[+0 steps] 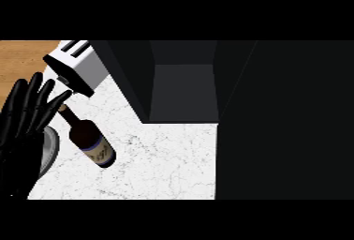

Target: Pick up the wine, place it into the cabinet and close the cabinet

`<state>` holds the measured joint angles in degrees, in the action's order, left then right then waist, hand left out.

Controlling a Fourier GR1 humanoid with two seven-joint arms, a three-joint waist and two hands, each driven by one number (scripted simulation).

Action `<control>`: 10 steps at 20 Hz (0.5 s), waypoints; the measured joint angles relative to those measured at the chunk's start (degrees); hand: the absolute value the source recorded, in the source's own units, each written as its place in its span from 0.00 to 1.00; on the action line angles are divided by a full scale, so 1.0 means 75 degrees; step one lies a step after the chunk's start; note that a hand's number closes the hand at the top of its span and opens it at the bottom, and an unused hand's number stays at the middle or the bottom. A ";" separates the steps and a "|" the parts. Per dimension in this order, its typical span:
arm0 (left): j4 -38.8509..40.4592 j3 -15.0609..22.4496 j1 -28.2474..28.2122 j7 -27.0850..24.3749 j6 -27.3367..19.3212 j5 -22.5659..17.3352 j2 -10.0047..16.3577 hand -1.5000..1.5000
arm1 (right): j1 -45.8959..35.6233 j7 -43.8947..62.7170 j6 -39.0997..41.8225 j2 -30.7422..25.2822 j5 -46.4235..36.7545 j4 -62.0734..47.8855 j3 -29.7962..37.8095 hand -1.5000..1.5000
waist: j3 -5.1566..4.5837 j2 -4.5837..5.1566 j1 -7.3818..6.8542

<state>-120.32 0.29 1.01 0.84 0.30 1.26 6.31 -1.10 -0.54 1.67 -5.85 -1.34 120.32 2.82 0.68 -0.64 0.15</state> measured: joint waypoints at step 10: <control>0.1124 -0.0631 0.0861 0.1480 0.1948 -0.3493 0.0887 0.00 | 0.0846 0.0774 0.0336 0.0400 0.0616 0.0839 -0.0898 0.00 | -0.0090 0.0072 0.0097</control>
<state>-111.89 -4.44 7.46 11.94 14.91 -24.94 12.96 5.24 5.27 4.19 -2.85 3.28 126.62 -3.91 0.00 -0.09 0.88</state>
